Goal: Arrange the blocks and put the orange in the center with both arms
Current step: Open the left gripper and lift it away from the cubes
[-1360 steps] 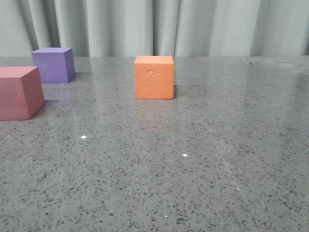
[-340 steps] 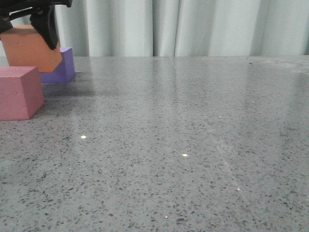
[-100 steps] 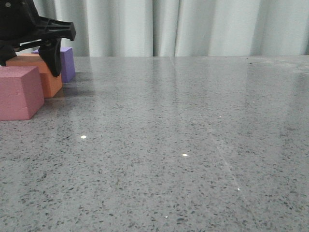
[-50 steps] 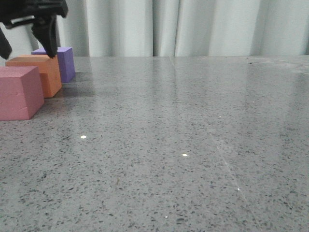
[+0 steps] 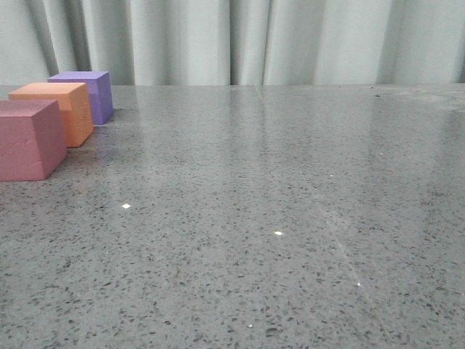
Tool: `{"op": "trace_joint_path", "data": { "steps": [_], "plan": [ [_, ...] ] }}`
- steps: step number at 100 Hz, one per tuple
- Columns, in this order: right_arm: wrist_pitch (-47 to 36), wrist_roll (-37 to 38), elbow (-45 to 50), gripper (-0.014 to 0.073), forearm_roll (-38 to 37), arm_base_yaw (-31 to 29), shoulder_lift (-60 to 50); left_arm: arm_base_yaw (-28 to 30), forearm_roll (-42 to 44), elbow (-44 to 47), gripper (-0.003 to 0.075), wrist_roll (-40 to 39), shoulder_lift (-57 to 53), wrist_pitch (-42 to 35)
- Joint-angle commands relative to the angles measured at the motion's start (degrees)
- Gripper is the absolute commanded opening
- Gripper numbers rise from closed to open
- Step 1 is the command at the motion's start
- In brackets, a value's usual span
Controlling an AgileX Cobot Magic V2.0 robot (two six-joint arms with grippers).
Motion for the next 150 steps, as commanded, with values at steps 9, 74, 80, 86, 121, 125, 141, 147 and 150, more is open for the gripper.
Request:
{"op": "trace_joint_path", "data": {
  "steps": [9,74,80,86,121,125,141,147,150],
  "plan": [
    [-2.23,-0.47,-1.35,-0.0067,-0.68,-0.35,0.41,0.08,1.90,6.14,0.0536,-0.01,-10.49,-2.45],
    [-2.23,-0.47,-1.35,-0.0067,-0.68,-0.35,0.41,0.08,0.98,31.76,0.0469,-0.46,-41.82,-4.67],
    [-2.23,-0.47,-1.35,-0.0067,-0.68,-0.35,0.41,0.08,0.98,32.34,0.0424,-0.46,-42.37,-4.67],
    [-2.23,-0.47,-1.35,-0.0067,-0.68,-0.35,0.41,0.08,0.98,32.57,0.0347,-0.46,-42.50,-4.58],
    [-2.23,-0.47,-1.35,-0.0067,-0.68,-0.35,0.41,0.08,1.45,32.71,-0.0019,-0.36,-42.50,-4.58],
    [-2.23,-0.47,-1.35,-0.0067,-0.68,-0.35,0.41,0.08,1.58,32.71,-0.0019,-0.36,-42.50,-4.58],
    [-2.23,-0.47,-1.35,-0.0067,-0.68,-0.35,0.41,0.08,1.58,32.71,-0.0019,-0.36,-42.50,-4.58],
    [-2.23,-0.47,-1.35,-0.0067,-0.68,-0.35,0.41,0.08,1.58,32.71,-0.0019,-0.36,-42.50,-4.58],
    [-2.23,-0.47,-1.35,-0.0067,-0.68,-0.35,0.41,0.08,1.58,32.71,-0.0019,-0.36,-42.50,-4.58]
  ]
}}
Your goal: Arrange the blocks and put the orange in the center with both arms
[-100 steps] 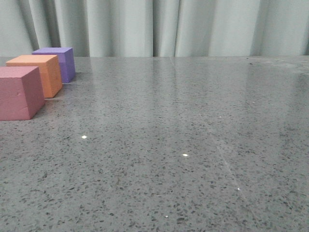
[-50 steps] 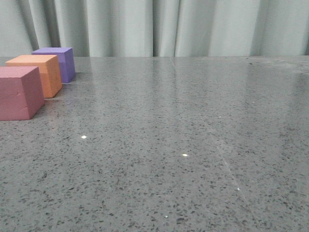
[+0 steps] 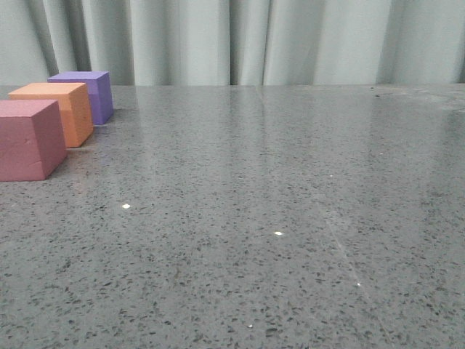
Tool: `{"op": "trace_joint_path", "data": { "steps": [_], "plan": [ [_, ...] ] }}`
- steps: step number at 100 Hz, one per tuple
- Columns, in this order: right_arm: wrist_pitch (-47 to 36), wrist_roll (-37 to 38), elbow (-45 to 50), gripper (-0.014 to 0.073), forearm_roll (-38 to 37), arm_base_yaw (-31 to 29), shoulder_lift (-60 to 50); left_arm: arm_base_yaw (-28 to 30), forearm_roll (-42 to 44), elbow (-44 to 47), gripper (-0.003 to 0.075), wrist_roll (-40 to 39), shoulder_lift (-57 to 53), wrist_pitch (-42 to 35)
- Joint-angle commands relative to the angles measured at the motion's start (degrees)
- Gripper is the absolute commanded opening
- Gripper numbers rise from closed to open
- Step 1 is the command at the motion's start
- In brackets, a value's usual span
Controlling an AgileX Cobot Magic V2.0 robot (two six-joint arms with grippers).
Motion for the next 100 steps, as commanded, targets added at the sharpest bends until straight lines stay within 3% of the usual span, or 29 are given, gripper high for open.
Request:
{"op": "trace_joint_path", "data": {
  "steps": [1,68,84,100],
  "plan": [
    [-2.23,-0.47,-1.35,-0.0067,-0.68,-0.35,0.41,0.08,1.00,-1.55,-0.0019,-0.36,0.32,-3.76],
    [-2.23,-0.47,-1.35,-0.0067,-0.68,-0.35,0.41,0.08,3.43,-1.55,-0.0019,-0.36,0.32,-4.80],
    [-2.23,-0.47,-1.35,-0.0067,-0.62,-0.35,0.41,1.97,4.63,-0.34,-0.0019,3.46,-0.08,-14.25],
    [-2.23,-0.47,-1.35,-0.0067,-0.62,-0.35,0.41,7.53,-1.72,6.92,-0.0019,15.44,-3.86,-30.29]
  ]
}}
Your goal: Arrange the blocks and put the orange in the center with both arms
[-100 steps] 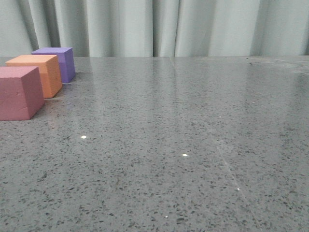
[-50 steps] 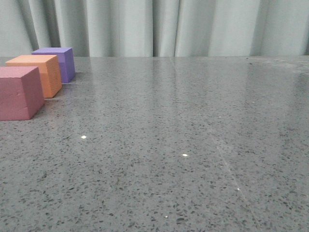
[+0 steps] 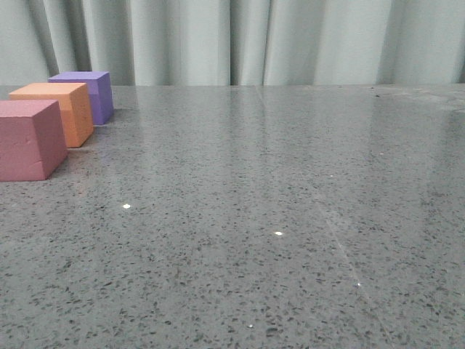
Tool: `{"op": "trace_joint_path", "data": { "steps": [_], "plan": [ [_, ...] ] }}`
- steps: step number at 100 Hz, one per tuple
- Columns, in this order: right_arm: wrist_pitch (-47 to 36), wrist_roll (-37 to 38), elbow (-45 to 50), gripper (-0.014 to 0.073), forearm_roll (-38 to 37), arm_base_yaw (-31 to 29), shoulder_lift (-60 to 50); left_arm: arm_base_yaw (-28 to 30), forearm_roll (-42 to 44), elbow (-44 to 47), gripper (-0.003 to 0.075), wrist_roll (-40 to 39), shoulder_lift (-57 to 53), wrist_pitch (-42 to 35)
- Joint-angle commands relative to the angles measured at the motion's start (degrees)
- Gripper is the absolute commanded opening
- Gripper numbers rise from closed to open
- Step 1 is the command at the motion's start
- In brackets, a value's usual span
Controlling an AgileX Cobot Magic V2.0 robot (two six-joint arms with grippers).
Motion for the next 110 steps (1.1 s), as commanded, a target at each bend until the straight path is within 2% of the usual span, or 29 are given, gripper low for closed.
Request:
{"op": "trace_joint_path", "data": {
  "steps": [1,17,27,59,110],
  "plan": [
    [-2.23,-0.47,-1.35,-0.0067,-0.62,-0.35,0.41,2.77,-3.16,2.58,-0.0019,6.06,-1.89,-12.81],
    [-2.23,-0.47,-1.35,-0.0067,-0.62,-0.35,0.41,7.20,-9.21,13.79,-0.0019,12.37,-8.96,-24.91],
    [-2.23,-0.47,-1.35,-0.0067,-0.62,-0.35,0.41,8.27,-9.35,20.45,-0.0019,12.50,-14.00,-29.77],
    [-2.23,-0.47,-1.35,-0.0067,-0.62,-0.35,0.41,8.22,-10.22,31.01,-0.0019,11.98,-25.45,-30.15],
    [-2.29,-0.47,-1.35,-0.0067,-0.57,-0.35,0.41,8.22,-10.19,33.94,-0.0019,11.62,-25.35,-33.02]
  ]
}}
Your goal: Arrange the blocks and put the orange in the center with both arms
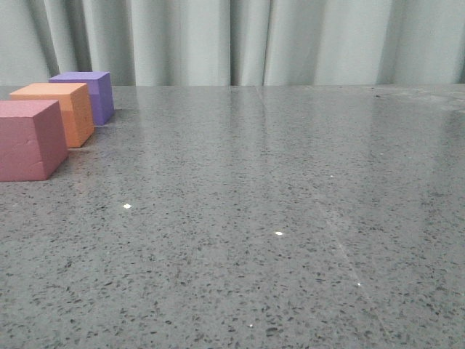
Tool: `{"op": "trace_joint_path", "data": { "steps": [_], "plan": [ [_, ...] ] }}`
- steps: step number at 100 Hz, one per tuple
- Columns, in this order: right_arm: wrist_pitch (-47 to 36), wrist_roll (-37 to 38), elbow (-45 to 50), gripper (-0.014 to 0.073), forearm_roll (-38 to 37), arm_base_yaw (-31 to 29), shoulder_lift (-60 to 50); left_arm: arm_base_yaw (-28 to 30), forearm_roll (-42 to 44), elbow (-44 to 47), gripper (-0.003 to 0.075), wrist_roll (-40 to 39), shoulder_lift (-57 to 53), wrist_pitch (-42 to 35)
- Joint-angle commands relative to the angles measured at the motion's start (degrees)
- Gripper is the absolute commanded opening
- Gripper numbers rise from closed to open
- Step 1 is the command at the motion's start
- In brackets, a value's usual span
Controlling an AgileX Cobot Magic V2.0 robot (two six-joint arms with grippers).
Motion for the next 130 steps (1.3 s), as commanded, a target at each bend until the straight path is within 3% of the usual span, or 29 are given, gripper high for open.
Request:
{"op": "trace_joint_path", "data": {
  "steps": [1,109,118,130],
  "plan": [
    [-2.29,-0.47,-1.35,-0.0067,-0.57,-0.35,0.41,0.29,-0.29,3.29,-0.0019,-0.52,-1.86,-5.30],
    [-2.65,-0.47,-1.35,-0.0067,-1.36,-0.35,0.41,0.29,-0.29,3.18,-0.0019,-0.52,-1.86,-5.30],
    [-6.27,-0.47,-1.35,-0.0067,-1.72,-0.35,0.16,0.29,-0.29,3.18,-0.0019,-0.52,-1.86,-5.30],
    [-18.38,-0.47,-0.20,-0.0067,-3.25,-0.35,-1.47,0.29,-0.29,3.18,-0.0019,-0.52,-1.86,-5.30]
  ]
}}
